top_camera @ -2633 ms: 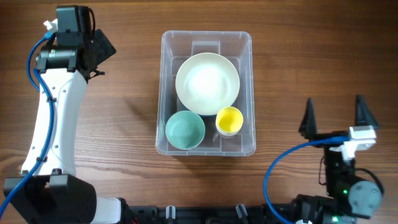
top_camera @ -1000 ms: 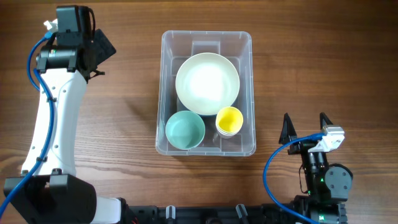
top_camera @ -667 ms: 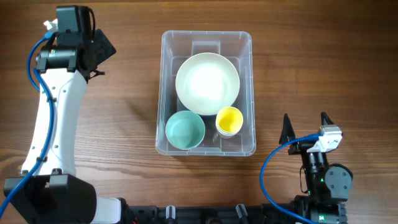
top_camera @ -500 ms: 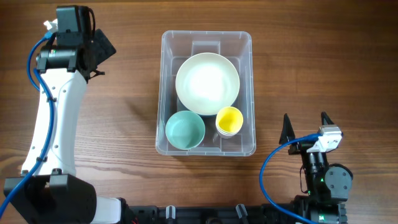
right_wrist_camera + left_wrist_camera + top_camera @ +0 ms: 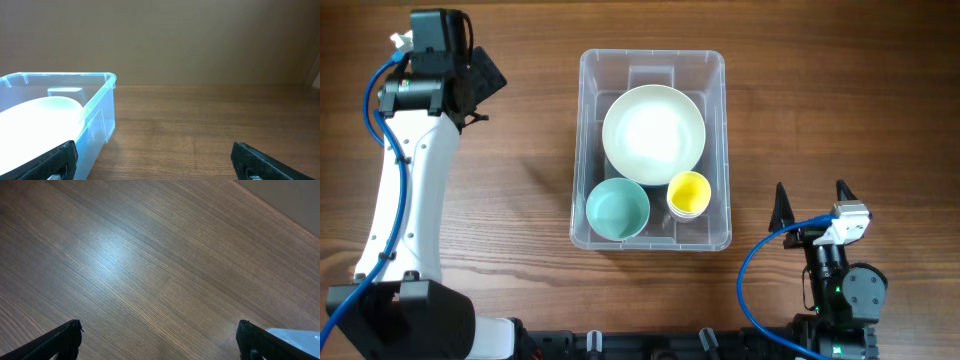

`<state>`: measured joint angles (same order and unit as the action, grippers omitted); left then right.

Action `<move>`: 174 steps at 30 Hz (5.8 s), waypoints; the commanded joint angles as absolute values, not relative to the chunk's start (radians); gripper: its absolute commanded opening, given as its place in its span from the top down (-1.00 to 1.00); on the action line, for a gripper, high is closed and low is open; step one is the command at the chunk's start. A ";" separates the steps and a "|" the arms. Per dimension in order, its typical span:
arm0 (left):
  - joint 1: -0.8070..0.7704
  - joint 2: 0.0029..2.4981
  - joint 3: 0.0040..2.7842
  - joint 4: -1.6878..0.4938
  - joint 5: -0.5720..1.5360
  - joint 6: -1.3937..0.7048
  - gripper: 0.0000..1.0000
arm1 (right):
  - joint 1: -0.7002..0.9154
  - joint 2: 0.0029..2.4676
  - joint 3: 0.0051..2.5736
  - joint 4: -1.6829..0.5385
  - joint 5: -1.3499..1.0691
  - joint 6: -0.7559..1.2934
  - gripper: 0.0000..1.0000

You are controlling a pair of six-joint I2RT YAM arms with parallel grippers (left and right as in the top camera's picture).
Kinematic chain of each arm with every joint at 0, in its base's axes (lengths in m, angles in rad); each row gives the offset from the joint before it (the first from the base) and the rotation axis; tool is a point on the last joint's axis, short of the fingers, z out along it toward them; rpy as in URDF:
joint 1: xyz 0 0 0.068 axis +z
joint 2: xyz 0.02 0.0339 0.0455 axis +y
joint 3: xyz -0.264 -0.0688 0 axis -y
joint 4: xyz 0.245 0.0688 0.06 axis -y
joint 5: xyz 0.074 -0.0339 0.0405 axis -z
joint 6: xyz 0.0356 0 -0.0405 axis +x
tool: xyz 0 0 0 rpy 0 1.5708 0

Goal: Pack container

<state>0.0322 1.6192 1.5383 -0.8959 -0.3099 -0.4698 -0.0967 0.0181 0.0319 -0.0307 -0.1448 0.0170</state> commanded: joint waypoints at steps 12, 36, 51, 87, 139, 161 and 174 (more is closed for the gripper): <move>0.037 1.601 1.554 -0.898 -0.323 -0.479 -1.00 | -0.092 0.014 0.024 -0.030 -0.127 0.003 -0.99; -0.085 1.246 1.554 -0.955 -0.323 -0.479 -1.00 | -0.092 0.014 0.024 -0.030 -0.127 0.003 -0.99; -0.072 0.530 1.375 -1.160 -0.321 -0.480 -0.99 | -0.092 0.014 0.024 -0.030 -0.128 0.002 -0.99; -0.034 0.005 0.031 0.170 0.014 -0.479 -1.00 | -0.092 0.014 0.024 -0.030 -0.128 0.002 -0.99; -0.037 0.004 0.006 -0.060 0.174 -0.205 -1.00 | -0.092 0.014 0.024 -0.030 -0.127 0.002 -0.99; -0.037 0.007 0.006 -0.061 0.166 -0.205 -1.00 | -0.092 0.014 0.024 -0.030 -0.127 0.002 -0.99; -0.037 0.007 0.006 -0.064 0.137 -0.205 -0.99 | -0.092 0.014 0.024 -0.030 -0.127 0.003 -1.00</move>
